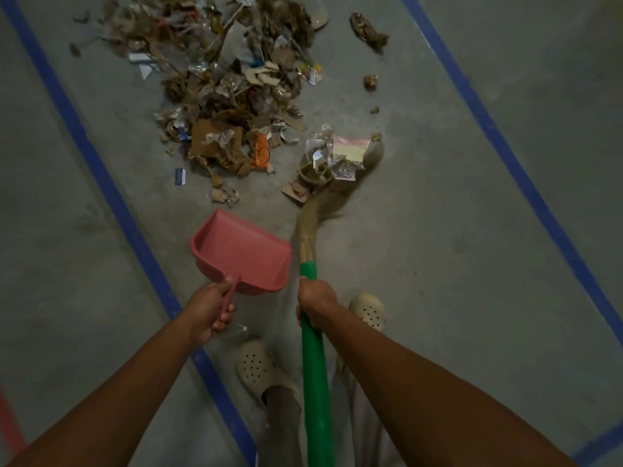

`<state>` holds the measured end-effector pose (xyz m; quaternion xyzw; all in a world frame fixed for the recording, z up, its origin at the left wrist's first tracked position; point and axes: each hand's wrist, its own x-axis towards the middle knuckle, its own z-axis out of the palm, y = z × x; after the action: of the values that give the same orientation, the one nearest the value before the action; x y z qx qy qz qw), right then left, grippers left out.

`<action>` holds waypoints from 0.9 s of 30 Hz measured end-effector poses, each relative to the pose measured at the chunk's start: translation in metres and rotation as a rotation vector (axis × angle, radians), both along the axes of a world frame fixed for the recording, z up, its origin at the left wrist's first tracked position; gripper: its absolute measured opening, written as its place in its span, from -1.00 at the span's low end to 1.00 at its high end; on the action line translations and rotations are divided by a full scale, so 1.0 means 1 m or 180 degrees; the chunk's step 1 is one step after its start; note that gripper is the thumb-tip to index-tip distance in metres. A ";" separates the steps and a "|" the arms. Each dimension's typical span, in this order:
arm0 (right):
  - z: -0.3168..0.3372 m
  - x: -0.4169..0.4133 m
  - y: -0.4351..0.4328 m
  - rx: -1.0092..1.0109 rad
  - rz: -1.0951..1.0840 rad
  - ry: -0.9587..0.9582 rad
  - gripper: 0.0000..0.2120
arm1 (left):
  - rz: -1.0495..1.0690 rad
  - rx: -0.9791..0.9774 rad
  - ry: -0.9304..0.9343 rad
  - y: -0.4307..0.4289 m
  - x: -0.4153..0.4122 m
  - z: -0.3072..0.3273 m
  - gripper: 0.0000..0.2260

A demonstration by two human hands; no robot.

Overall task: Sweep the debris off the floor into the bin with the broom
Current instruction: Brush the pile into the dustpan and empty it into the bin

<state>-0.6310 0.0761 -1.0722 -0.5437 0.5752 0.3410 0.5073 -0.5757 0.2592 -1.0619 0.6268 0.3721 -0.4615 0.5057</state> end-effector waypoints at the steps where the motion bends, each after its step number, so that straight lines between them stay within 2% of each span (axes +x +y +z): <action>1: 0.003 0.009 0.002 -0.0074 0.0135 -0.0101 -0.63 | 0.0017 0.0027 -0.0013 0.005 0.006 -0.002 -0.78; 5: 0.018 0.030 -0.010 -0.0488 0.0741 -0.0368 -0.55 | 0.0113 0.0101 -0.0062 0.016 0.028 0.000 -0.77; 10: 0.041 0.042 -0.049 -0.1129 0.1811 -0.0479 -0.55 | 0.0171 0.0036 -0.0197 0.002 0.047 0.017 -0.81; 15: 0.067 0.049 -0.095 -0.1485 0.2377 -0.0699 -0.57 | 0.0178 0.0096 -0.0316 -0.009 0.057 0.035 -0.78; 19: 0.081 0.059 -0.125 -0.1612 0.2429 -0.0801 -0.60 | 0.0089 0.0343 -0.0459 -0.007 0.062 0.048 -0.74; 27: 0.064 0.110 -0.160 -0.1612 0.1826 -0.0592 -0.58 | -0.0053 0.0888 -0.0618 0.048 0.080 0.048 -0.59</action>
<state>-0.5208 -0.0843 -1.0084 -0.8189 0.4174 0.2655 0.2911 -0.4953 0.3074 -1.0139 0.7356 0.3767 -0.3468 0.4434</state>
